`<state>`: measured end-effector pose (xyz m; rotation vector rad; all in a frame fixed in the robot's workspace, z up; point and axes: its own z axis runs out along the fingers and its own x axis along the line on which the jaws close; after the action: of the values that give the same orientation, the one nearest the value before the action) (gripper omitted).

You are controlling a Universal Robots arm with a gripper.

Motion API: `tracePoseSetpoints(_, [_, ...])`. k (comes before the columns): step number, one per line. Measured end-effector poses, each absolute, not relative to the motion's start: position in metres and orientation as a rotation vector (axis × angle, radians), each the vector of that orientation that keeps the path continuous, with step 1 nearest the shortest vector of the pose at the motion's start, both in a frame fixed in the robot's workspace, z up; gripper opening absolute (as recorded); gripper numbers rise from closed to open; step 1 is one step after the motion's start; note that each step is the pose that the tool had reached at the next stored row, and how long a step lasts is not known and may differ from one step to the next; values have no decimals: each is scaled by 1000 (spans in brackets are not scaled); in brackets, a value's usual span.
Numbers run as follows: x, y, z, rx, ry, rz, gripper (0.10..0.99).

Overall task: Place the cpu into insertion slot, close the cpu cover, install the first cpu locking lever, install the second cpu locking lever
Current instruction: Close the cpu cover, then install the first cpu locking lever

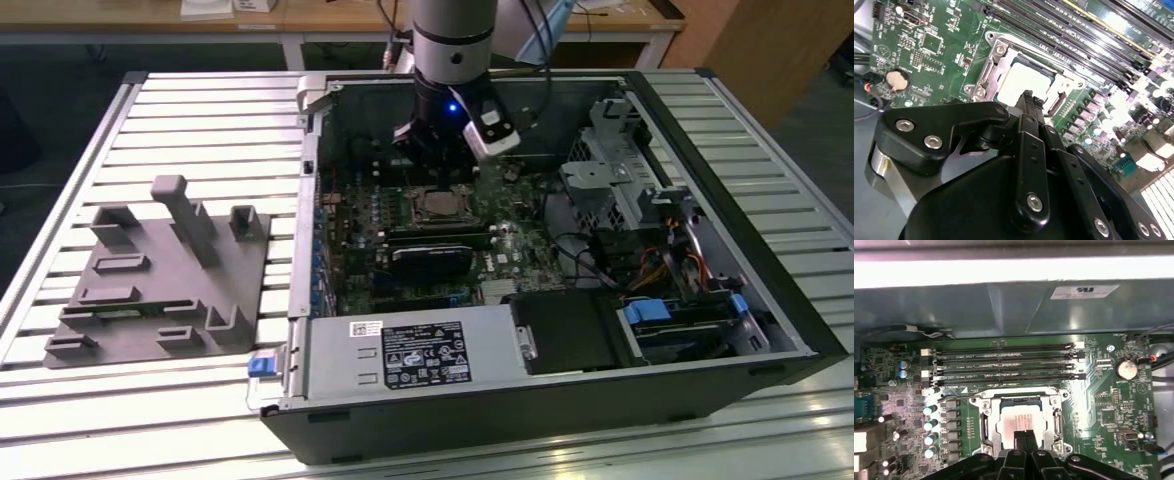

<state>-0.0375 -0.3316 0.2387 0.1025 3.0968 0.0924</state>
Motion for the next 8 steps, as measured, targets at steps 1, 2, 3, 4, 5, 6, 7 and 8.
tracePoseSetpoints(1, [-38,-332,241,102,3097,92,106])
tracePoseSetpoints(2, [-38,-332,243,103,3097,92,106])
tracePoseSetpoints(3, [-37,-332,243,103,3097,92,106])
tracePoseSetpoints(4, [-37,-332,244,102,3097,93,106])
tracePoseSetpoints(5, [-37,-332,244,102,3097,93,106])
tracePoseSetpoints(6, [-37,-332,244,103,3097,93,106])
tracePoseSetpoints(7, [-37,-332,244,102,3097,92,106])
tracePoseSetpoints(8, [-38,-332,244,103,3097,92,106])
